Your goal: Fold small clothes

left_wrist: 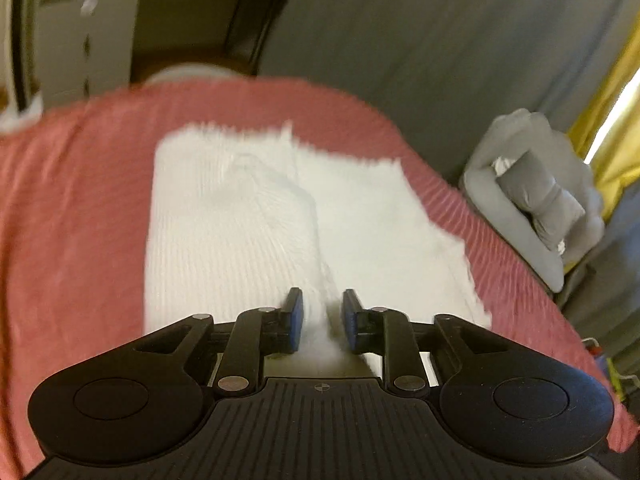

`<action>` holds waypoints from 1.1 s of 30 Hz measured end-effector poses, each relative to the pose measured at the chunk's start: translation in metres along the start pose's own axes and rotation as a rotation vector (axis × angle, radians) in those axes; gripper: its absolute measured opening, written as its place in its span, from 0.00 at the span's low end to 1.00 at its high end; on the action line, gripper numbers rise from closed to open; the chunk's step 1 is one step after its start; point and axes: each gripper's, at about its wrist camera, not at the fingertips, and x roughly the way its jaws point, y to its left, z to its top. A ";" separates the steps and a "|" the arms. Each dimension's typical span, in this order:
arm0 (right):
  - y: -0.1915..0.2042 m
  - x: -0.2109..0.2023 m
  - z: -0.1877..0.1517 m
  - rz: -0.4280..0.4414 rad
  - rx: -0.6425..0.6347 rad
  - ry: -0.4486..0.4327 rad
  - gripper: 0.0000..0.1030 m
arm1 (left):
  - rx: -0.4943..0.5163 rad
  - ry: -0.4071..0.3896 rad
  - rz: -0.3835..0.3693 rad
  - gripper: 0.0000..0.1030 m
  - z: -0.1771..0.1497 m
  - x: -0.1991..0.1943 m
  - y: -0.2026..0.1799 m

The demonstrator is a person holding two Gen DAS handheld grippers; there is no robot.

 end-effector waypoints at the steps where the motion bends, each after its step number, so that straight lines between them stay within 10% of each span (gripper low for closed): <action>1: -0.002 0.000 0.000 -0.004 0.001 0.006 0.36 | -0.021 -0.009 -0.027 0.26 -0.007 -0.008 0.002; 5: -0.014 0.004 -0.002 -0.021 -0.015 0.018 0.36 | -0.024 -0.125 -0.064 0.49 -0.027 -0.059 0.007; 8: -0.016 0.010 0.003 -0.011 0.012 0.021 0.36 | -0.008 -0.180 0.073 0.49 -0.033 -0.071 0.016; 15: -0.014 0.041 0.034 0.149 0.180 0.040 0.48 | 0.022 -0.019 0.201 0.50 -0.053 -0.025 0.038; 21: -0.007 0.086 0.059 0.231 0.228 0.162 0.52 | -0.105 -0.076 0.147 0.66 -0.068 -0.037 0.067; 25: 0.007 0.107 0.072 0.268 0.187 0.206 0.64 | -0.099 -0.138 0.279 0.76 -0.061 -0.056 0.075; 31: 0.020 0.142 0.074 0.283 0.229 0.270 0.63 | -0.148 -0.105 0.280 0.76 -0.067 -0.048 0.092; 33: 0.023 0.144 0.074 0.288 0.228 0.257 0.45 | -0.146 -0.107 0.279 0.78 -0.064 -0.045 0.090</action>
